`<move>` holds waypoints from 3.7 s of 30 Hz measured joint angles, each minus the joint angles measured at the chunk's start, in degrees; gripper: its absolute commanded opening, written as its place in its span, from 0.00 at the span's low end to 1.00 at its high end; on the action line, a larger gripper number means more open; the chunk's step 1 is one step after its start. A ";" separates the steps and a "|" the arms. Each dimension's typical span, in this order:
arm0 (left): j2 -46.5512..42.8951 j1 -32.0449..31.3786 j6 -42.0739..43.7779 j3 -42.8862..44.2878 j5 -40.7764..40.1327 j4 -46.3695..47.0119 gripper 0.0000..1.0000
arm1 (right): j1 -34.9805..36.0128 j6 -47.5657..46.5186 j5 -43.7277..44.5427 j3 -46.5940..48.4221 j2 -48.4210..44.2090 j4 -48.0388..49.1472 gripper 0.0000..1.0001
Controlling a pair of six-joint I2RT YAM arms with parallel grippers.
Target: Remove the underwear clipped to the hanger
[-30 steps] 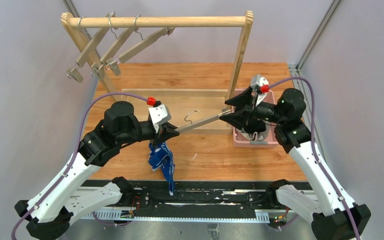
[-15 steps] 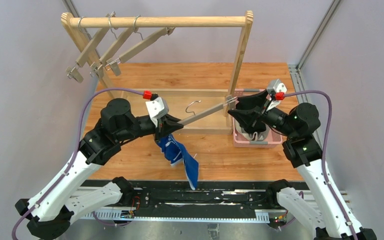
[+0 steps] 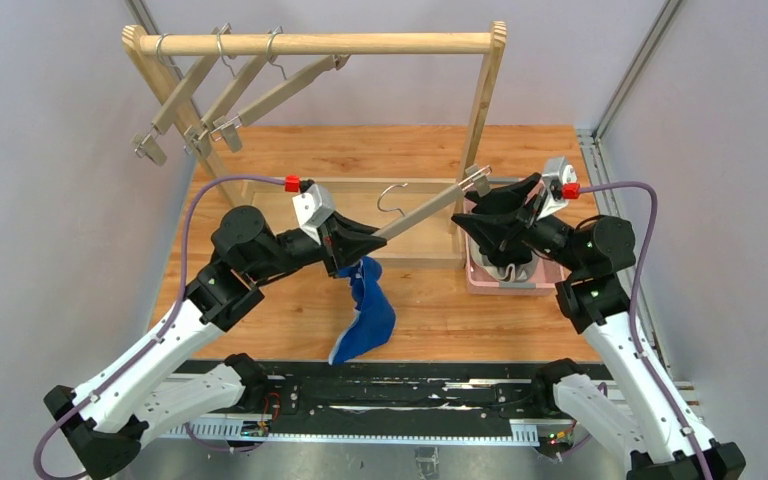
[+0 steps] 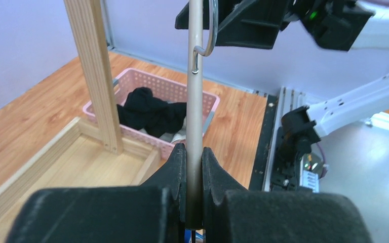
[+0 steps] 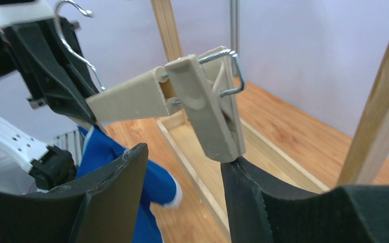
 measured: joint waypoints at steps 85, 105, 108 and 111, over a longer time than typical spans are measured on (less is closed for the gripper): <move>11.10 -1.29 -23.37 -7.85 4.15 40.94 0.54 | 2.16 43.17 -4.70 1.77 21.03 63.30 0.01; -4.35 -1.81 -3.04 -10.75 -7.85 14.19 0.79 | 2.25 42.05 -4.90 1.77 19.58 63.17 0.01; -3.67 -1.81 -2.82 -10.75 -7.39 14.32 0.77 | 2.25 42.27 -4.90 1.77 19.56 63.19 0.01; -2.75 -1.81 -2.91 -10.84 -6.58 15.30 0.75 | 2.25 42.36 -4.90 1.77 19.56 63.17 0.01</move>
